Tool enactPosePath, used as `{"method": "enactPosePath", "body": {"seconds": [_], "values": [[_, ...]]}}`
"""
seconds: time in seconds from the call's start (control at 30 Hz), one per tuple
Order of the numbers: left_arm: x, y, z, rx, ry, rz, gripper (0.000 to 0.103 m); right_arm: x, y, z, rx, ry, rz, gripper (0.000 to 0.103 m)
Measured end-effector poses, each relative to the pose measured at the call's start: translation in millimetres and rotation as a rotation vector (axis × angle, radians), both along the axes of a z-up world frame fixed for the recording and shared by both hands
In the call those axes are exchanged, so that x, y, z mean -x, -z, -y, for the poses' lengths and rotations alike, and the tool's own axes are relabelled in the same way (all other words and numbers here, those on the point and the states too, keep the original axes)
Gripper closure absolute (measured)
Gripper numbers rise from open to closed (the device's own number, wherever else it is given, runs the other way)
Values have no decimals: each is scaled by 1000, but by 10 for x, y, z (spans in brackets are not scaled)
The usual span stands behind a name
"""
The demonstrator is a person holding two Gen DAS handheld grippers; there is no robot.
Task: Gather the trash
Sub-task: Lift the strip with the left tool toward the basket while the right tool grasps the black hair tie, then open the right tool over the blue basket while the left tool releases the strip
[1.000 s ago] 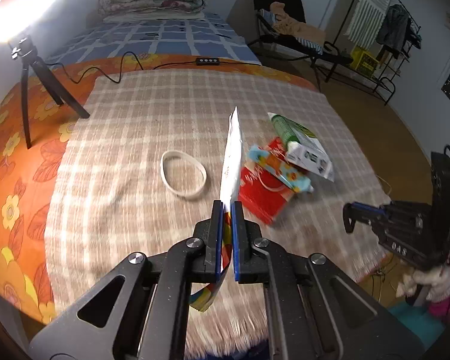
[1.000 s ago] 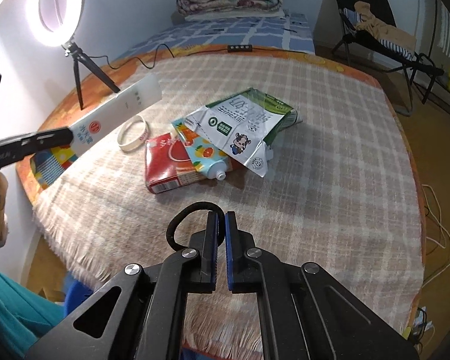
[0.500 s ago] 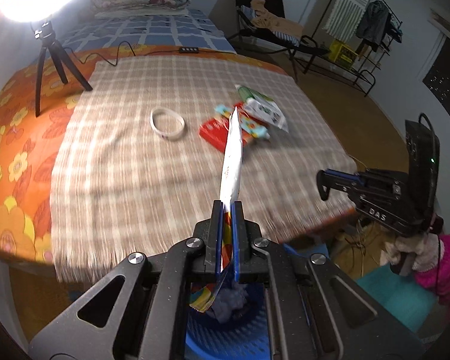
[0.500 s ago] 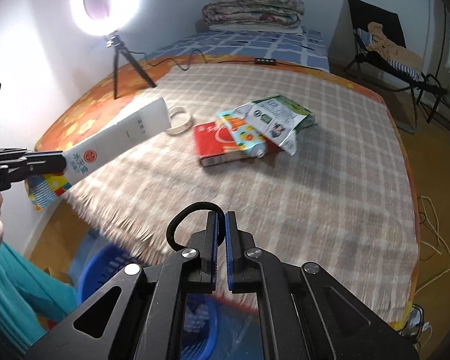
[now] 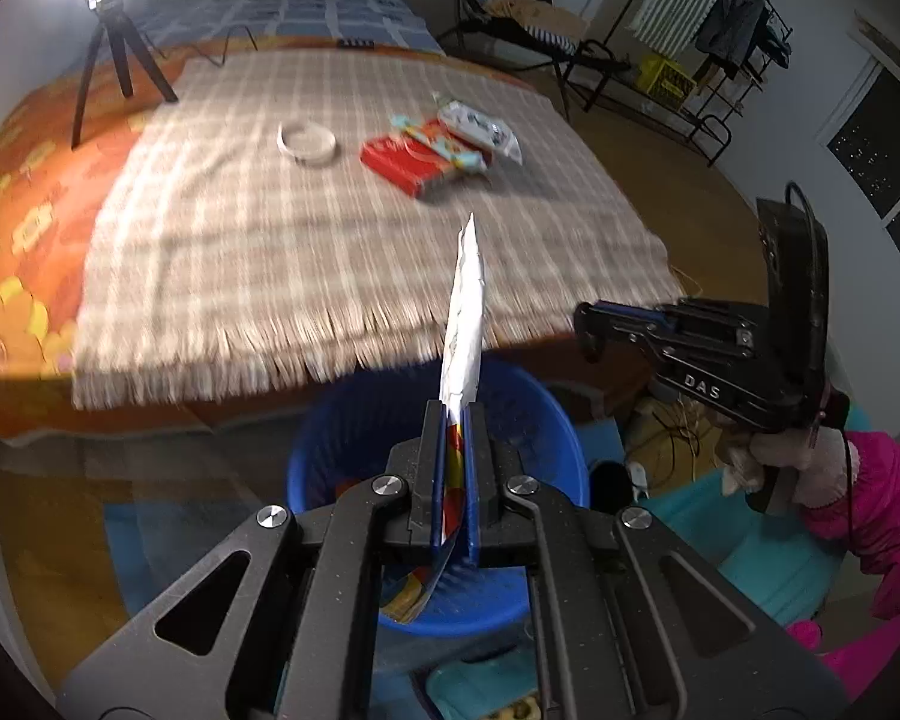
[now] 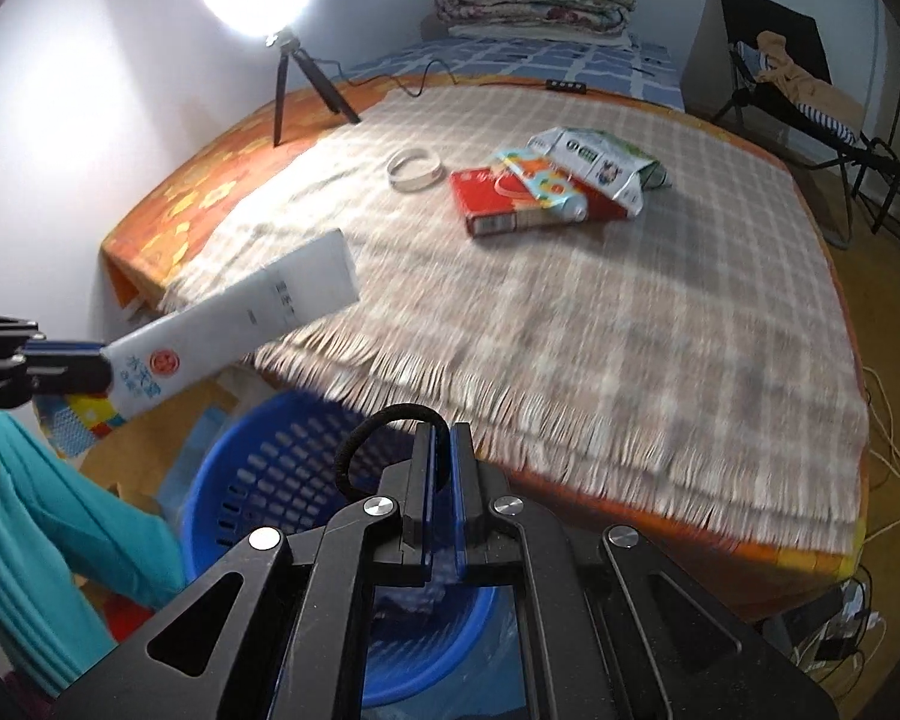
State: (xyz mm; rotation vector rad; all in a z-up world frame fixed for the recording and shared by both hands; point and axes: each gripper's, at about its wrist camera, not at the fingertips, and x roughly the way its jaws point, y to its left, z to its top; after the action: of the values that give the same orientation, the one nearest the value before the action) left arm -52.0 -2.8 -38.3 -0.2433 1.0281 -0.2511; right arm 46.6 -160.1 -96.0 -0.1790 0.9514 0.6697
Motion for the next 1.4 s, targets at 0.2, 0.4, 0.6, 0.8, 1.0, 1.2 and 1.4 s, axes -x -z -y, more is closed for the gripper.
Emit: {"method": "enactPosePath", "body": {"seconds": [0.2,0.4,0.6,0.8,1.0,1.2,1.4], "values": [[126,237,121,11,26,-58,100,143,184,-37,26,-19,-26,100],[172,478,125,16,34,-114,100,202,325,-78,49,-32,-56,100],[156,760,129,0,35,-185,100,248,477,-162,73,-51,-92,100],[92,938,145,-19,35,-225,100,300,632,-229,100,-75,-129,100],[31,1010,220,-61,46,-233,100,309,746,-242,110,-79,-171,100],[-9,993,297,-107,54,-212,100,303,779,-267,106,-86,-197,100],[-56,1016,302,-124,40,-227,100,277,852,-265,126,-71,-233,100]]}}
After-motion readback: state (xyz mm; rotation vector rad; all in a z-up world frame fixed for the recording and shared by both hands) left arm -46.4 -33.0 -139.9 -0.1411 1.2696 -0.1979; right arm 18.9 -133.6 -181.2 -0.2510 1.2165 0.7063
